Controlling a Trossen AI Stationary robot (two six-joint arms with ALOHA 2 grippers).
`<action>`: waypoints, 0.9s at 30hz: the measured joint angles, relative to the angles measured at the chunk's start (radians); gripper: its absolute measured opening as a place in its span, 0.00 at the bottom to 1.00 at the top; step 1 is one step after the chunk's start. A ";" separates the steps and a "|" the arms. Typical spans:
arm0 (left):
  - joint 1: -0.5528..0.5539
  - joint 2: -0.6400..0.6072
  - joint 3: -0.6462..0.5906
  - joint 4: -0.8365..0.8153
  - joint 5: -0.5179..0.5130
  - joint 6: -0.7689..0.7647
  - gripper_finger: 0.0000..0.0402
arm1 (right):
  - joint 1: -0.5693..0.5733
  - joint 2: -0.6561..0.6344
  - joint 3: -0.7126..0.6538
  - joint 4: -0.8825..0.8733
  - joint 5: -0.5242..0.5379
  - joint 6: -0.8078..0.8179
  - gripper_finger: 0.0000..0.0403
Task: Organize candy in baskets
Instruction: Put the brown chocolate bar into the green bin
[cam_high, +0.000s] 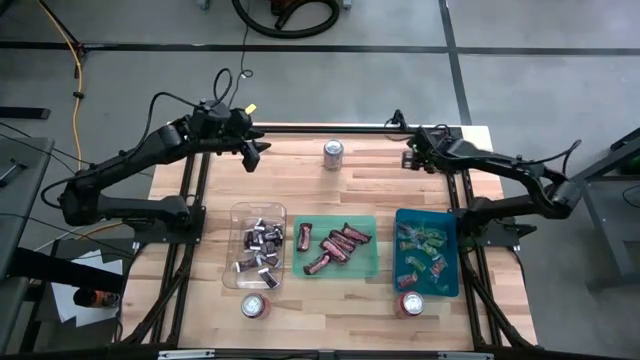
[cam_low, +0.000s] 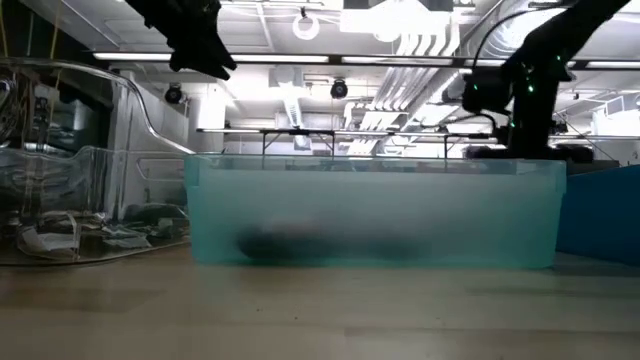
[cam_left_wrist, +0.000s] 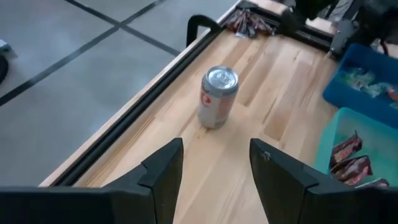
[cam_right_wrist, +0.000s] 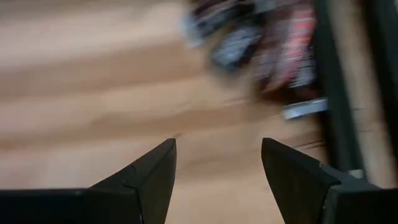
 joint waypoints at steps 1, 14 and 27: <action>0.004 0.000 0.000 -0.006 0.002 0.004 0.43 | -0.024 0.002 -0.011 0.004 0.019 0.015 0.58; 0.042 0.000 0.000 -0.020 0.001 0.022 0.43 | -0.164 0.234 0.005 0.108 0.170 0.045 0.58; 0.042 0.000 0.000 -0.020 0.001 -0.008 0.43 | -0.162 0.381 0.012 0.159 0.180 0.082 0.49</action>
